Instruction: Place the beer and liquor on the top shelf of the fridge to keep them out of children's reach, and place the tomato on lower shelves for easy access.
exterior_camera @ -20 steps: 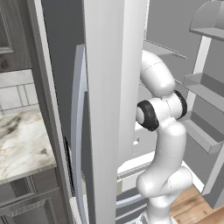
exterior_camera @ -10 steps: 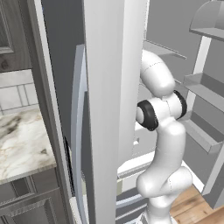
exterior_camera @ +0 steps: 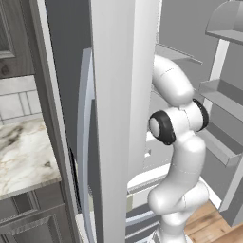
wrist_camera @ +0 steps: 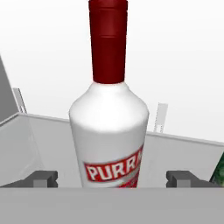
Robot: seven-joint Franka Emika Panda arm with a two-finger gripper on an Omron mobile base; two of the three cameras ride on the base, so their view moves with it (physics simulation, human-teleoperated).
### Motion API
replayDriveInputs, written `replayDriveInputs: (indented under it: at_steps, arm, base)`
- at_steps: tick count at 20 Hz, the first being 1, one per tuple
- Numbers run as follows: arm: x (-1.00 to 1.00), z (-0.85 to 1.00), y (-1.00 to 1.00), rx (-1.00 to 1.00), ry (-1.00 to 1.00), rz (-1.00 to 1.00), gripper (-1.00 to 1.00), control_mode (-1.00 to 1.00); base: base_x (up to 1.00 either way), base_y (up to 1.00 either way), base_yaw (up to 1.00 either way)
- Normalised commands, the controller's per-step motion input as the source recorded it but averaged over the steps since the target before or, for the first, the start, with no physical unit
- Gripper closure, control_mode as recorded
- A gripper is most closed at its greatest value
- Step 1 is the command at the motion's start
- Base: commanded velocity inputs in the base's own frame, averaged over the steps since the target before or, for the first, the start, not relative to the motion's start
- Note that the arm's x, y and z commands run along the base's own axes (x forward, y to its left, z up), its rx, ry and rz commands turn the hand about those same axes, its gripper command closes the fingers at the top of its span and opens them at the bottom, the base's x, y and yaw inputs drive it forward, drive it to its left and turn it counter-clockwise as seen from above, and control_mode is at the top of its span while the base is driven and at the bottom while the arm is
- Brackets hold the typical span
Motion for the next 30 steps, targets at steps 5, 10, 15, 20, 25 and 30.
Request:
replayDriveInputs:
  at_steps: [5, 10, 15, 20, 25, 30]
  arm:
    - [-0.44, -0.45, -0.15, -0.02, 0.03, 0.00, -1.00, -1.00]
    - [-0.82, -0.23, -0.48, 0.00, 0.03, 0.00, -1.00, -1.00]
    - [-0.98, -0.21, -0.51, 0.00, 0.06, 0.00, -1.00, -1.00]
    - [-1.00, -0.11, -0.47, 0.00, 0.04, 0.00, -1.00, -1.00]
    - [-0.90, -0.15, -0.33, -0.05, 0.11, 0.00, -1.00, -1.00]
    - [-0.77, -0.26, -0.15, -0.11, 0.15, 0.00, -1.00, -1.00]
  base:
    - [0.00, 0.00, 0.00]
    - [0.00, 0.00, 0.00]
    - [0.00, 0.00, 0.00]
    - [0.00, 0.00, 0.00]
    - [0.00, 0.00, 0.00]
    - [0.00, 0.00, 0.00]
